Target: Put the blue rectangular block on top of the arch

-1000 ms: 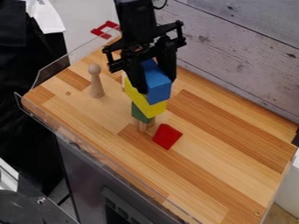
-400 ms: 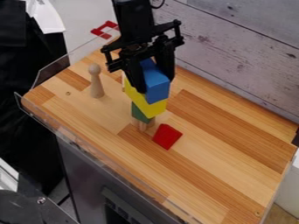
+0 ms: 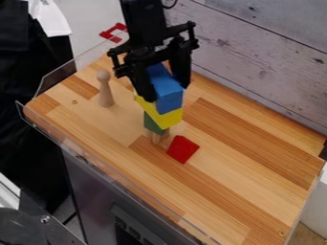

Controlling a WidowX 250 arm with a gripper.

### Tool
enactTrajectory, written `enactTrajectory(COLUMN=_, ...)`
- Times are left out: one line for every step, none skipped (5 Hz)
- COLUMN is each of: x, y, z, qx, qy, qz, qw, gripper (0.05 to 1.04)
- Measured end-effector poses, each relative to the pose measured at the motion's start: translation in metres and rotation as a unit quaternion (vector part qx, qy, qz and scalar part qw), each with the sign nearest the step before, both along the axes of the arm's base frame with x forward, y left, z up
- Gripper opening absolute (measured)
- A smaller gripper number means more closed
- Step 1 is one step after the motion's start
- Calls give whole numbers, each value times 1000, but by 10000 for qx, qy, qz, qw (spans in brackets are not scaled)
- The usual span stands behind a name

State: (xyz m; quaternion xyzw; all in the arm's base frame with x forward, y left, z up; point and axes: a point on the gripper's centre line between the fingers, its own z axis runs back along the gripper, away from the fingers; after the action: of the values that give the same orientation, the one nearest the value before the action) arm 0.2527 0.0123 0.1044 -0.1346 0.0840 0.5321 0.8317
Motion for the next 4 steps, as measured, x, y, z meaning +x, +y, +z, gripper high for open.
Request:
enactTrajectory(x=-1, y=-1, z=6, qx=81, qy=-51, qz=-51, qw=9999, gripper=1009)
enactTrajectory(x=-3, y=-3, z=25, qx=346, qy=-199, qz=-204, qw=9990, gripper=1001)
enactTrajectory(x=-4, y=-21, z=36, qx=725, qy=-33, qz=-778, qw=9943, gripper=999)
enactTrajectory(x=5, y=-40, z=36, qx=916, qy=190, qz=-1475, qw=9846, gripper=999)
